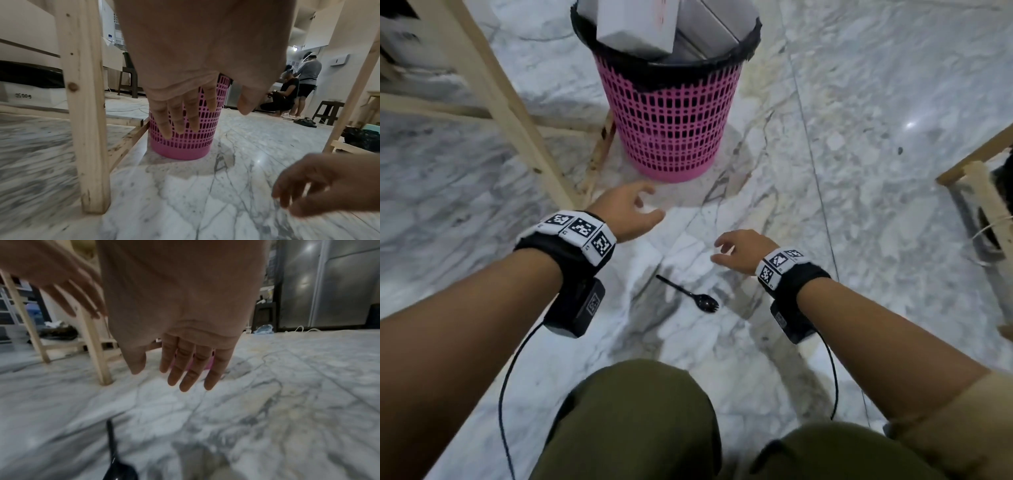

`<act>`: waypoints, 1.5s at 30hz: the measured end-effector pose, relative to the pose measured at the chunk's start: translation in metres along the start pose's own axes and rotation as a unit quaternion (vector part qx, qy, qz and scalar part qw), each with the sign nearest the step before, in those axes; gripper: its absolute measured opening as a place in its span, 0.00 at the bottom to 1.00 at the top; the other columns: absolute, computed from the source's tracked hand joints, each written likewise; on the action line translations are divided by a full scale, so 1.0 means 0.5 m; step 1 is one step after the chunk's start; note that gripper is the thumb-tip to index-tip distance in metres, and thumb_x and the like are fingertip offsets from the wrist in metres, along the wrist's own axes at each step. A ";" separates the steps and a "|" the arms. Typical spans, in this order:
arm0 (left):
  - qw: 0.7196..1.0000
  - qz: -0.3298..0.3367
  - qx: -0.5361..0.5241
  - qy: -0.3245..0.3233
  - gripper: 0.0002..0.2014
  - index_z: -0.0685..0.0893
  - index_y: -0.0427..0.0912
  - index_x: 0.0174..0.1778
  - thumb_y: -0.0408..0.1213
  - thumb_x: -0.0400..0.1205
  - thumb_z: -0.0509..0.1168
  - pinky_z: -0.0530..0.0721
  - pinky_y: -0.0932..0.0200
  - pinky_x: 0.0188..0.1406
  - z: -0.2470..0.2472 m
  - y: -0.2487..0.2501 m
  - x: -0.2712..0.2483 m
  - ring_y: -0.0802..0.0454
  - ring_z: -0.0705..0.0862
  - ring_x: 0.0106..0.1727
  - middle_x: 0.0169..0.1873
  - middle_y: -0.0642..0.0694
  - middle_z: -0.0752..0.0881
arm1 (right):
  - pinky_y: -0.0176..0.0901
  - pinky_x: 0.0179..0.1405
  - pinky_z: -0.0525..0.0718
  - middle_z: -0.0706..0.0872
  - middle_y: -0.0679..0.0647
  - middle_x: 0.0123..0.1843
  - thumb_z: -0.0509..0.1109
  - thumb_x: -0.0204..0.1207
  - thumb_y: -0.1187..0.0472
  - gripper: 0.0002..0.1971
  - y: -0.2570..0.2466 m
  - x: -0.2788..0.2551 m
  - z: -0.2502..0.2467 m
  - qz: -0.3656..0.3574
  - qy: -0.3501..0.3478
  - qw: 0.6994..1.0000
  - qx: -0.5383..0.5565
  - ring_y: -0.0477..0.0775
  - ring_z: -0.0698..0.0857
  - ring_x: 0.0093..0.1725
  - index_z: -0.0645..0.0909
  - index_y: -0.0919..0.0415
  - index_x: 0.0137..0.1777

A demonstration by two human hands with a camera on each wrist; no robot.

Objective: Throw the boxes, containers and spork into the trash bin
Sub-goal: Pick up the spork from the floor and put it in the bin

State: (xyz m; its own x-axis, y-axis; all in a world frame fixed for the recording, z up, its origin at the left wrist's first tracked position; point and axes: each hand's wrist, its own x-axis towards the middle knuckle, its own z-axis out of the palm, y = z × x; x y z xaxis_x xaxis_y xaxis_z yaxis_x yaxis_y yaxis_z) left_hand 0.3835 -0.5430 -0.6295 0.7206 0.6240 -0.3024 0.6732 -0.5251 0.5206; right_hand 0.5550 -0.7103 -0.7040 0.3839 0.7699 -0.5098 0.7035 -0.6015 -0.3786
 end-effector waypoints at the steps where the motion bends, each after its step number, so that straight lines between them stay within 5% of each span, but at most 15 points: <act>1: 1.000 -0.003 -0.001 0.000 0.26 0.74 0.49 0.70 0.54 0.77 0.66 0.79 0.50 0.57 0.004 -0.004 -0.003 0.42 0.82 0.60 0.61 0.41 0.83 | 0.44 0.58 0.80 0.86 0.46 0.64 0.68 0.77 0.42 0.23 0.001 0.004 0.027 -0.003 -0.019 1.000 -0.018 0.51 0.84 0.61 0.79 0.50 0.69; 6: 1.000 -0.008 0.009 0.001 0.25 0.74 0.50 0.70 0.54 0.78 0.65 0.78 0.52 0.56 0.014 -0.016 -0.003 0.42 0.82 0.60 0.61 0.41 0.83 | 0.45 0.59 0.78 0.83 0.47 0.69 0.69 0.75 0.40 0.27 0.003 0.022 0.137 0.007 -0.091 0.992 -0.092 0.53 0.82 0.66 0.76 0.49 0.72; 10: 1.000 -0.013 0.012 0.005 0.25 0.74 0.50 0.70 0.54 0.78 0.65 0.77 0.54 0.54 0.016 -0.029 -0.001 0.43 0.82 0.59 0.61 0.42 0.83 | 0.50 0.54 0.86 0.85 0.53 0.63 0.72 0.72 0.42 0.28 0.000 0.031 0.188 0.011 -0.078 0.989 -0.126 0.58 0.86 0.56 0.76 0.53 0.70; 20: 1.000 -0.020 0.011 0.000 0.25 0.73 0.51 0.71 0.54 0.78 0.64 0.76 0.55 0.53 0.017 -0.029 0.003 0.44 0.82 0.61 0.61 0.43 0.83 | 0.48 0.46 0.86 0.89 0.58 0.54 0.67 0.80 0.59 0.07 -0.007 0.040 0.170 0.037 -0.024 0.999 -0.014 0.60 0.88 0.50 0.86 0.59 0.52; 27: 1.000 -0.001 -0.001 0.002 0.26 0.74 0.49 0.71 0.52 0.78 0.65 0.78 0.53 0.55 -0.029 0.014 -0.002 0.43 0.82 0.61 0.62 0.42 0.83 | 0.46 0.47 0.82 0.87 0.56 0.53 0.68 0.79 0.57 0.04 -0.009 0.009 0.010 0.020 0.111 0.989 0.093 0.56 0.85 0.48 0.84 0.54 0.47; 30: 1.000 0.019 -0.021 0.013 0.25 0.74 0.48 0.71 0.50 0.78 0.66 0.77 0.54 0.55 -0.080 0.046 -0.003 0.43 0.81 0.61 0.61 0.42 0.82 | 0.50 0.50 0.84 0.87 0.54 0.51 0.68 0.79 0.55 0.07 -0.026 -0.020 -0.096 -0.007 0.155 0.984 0.088 0.56 0.85 0.49 0.85 0.55 0.50; 35: 0.996 0.059 -0.052 0.035 0.27 0.75 0.48 0.69 0.54 0.76 0.66 0.83 0.49 0.57 -0.187 0.091 0.004 0.45 0.83 0.58 0.57 0.45 0.84 | 0.43 0.47 0.80 0.85 0.49 0.47 0.68 0.80 0.55 0.05 -0.073 -0.071 -0.272 -0.050 0.198 0.976 0.070 0.52 0.82 0.44 0.84 0.53 0.51; 40: 0.991 0.084 -0.082 0.068 0.25 0.76 0.47 0.68 0.51 0.77 0.67 0.78 0.56 0.50 -0.300 0.129 0.001 0.47 0.83 0.54 0.53 0.44 0.85 | 0.46 0.48 0.83 0.86 0.49 0.44 0.69 0.79 0.57 0.02 -0.126 -0.102 -0.420 -0.070 0.259 0.961 0.065 0.51 0.82 0.41 0.82 0.49 0.46; 45: 0.987 0.091 -0.099 0.088 0.22 0.78 0.48 0.65 0.51 0.76 0.68 0.81 0.55 0.50 -0.377 0.156 0.010 0.46 0.84 0.53 0.51 0.45 0.85 | 0.41 0.47 0.78 0.85 0.50 0.45 0.69 0.79 0.58 0.06 -0.162 -0.095 -0.525 -0.073 0.302 0.949 0.049 0.51 0.81 0.42 0.86 0.56 0.51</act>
State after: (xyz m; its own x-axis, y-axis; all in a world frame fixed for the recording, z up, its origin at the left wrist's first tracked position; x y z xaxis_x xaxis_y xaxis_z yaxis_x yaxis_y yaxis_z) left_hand 0.4085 -0.4719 -0.4400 0.7755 0.6289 -0.0553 0.4769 -0.5261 0.7042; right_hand 0.6366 -0.6420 -0.4466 0.5802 0.8107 0.0781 0.7279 -0.4731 -0.4963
